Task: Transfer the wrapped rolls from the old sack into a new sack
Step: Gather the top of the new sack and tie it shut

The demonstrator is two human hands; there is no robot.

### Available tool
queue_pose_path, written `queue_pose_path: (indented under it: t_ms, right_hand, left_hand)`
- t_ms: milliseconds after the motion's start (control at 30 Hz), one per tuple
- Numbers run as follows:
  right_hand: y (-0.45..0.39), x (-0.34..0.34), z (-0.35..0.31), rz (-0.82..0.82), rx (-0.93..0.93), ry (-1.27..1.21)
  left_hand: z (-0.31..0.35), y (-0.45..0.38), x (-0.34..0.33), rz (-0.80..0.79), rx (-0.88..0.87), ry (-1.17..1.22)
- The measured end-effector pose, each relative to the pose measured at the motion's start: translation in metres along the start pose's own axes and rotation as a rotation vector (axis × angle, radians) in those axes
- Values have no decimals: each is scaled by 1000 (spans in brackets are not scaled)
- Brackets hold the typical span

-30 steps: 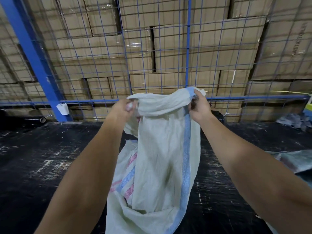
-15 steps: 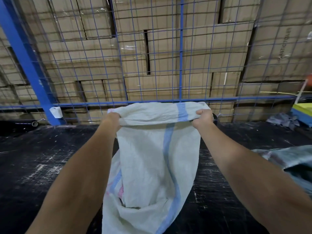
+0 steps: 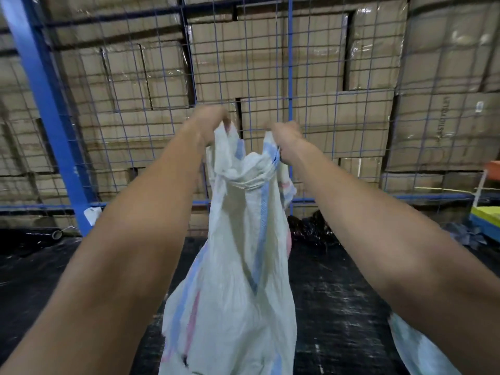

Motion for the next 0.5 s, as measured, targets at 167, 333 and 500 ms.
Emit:
queue_pose_path:
  t_ms: [167,333,500]
  right_hand:
    - [-20,6,-34,-198,-93,-302]
    - [-16,11,-4,-422,-183,-225]
    - [-21,26,25,-401,-161,-239]
  left_hand:
    - [39,7,-17,-223,-65,193]
    - [20,13,-39,-427,-74,391]
    - [-13,19,-46,-611,-159,273]
Point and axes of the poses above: each hand's wrist, its own y-axis away from the middle knuckle, its own x-axis out of the back of the hand, z = x × y, the point moved 2 cm from there along -y, towards the middle knuckle, and after that the axes turned 1 degree about -z, right-handed, at the moved point
